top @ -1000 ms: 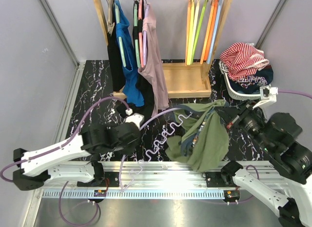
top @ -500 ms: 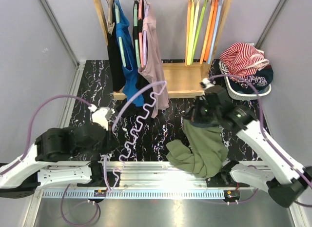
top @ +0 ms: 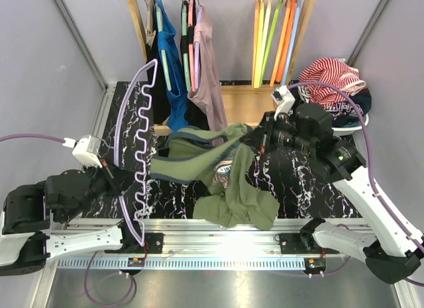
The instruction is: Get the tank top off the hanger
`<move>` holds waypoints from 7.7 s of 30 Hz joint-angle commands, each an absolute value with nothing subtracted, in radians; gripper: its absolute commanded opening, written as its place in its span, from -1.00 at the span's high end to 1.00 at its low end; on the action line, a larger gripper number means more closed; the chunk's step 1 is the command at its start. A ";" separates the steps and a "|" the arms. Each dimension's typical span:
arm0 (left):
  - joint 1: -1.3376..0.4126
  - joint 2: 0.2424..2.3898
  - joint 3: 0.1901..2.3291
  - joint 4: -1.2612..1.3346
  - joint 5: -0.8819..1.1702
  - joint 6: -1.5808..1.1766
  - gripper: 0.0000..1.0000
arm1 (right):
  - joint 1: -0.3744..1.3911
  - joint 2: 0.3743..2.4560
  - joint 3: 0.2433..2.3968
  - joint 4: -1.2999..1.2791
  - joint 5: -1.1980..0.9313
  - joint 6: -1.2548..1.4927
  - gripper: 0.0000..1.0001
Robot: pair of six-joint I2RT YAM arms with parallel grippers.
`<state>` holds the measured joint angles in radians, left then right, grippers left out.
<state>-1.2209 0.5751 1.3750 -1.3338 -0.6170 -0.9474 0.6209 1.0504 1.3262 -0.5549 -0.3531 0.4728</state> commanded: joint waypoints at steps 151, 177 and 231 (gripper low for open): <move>-1.230 0.865 1.347 -1.525 -0.034 -0.319 1.00 | 0.491 0.871 1.125 -0.754 -1.319 0.578 -1.00; -1.335 0.914 1.298 -1.511 -0.153 -0.290 0.59 | 0.600 0.880 1.066 -0.866 -1.362 0.548 1.00; -1.335 0.370 1.166 -0.821 -0.755 -0.782 -0.98 | 0.600 1.061 1.806 -0.663 0.089 0.204 1.00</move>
